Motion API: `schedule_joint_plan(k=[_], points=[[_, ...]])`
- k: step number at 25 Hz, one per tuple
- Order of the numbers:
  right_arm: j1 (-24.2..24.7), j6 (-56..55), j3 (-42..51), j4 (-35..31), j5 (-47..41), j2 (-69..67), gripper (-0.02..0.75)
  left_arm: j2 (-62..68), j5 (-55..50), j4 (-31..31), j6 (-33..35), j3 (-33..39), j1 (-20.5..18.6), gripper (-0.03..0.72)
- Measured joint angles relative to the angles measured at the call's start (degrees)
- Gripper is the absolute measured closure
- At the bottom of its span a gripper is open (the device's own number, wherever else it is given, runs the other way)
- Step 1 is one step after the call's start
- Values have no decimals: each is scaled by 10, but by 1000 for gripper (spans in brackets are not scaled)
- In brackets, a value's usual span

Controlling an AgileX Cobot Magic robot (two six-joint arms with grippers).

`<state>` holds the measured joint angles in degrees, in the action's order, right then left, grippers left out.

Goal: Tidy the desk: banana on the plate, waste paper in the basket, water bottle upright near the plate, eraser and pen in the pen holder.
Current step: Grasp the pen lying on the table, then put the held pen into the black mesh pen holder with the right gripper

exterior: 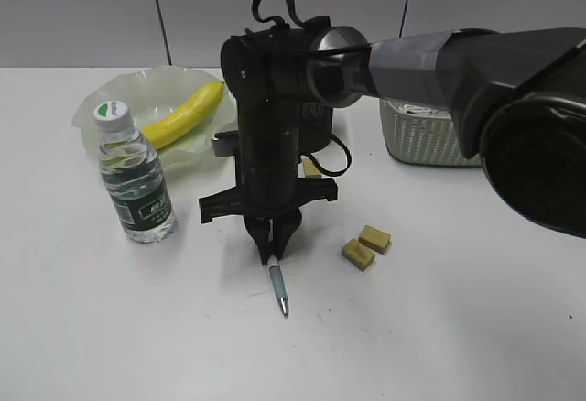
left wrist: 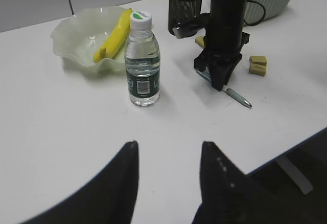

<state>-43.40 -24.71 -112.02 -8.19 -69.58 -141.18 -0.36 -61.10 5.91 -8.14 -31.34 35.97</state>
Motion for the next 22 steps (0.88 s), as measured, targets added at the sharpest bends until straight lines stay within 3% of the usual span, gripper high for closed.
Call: schedule_joint_plan(k=[4,12,22], points=[[0,8,-7,30,0,16,627,0,0,0,0,0,0,388],[11,9,-34,198,0,166,627,0,0,0,0,0,0,388],[100,50,-35,203,196,230,629,0,0,0,0,0,0,388]])
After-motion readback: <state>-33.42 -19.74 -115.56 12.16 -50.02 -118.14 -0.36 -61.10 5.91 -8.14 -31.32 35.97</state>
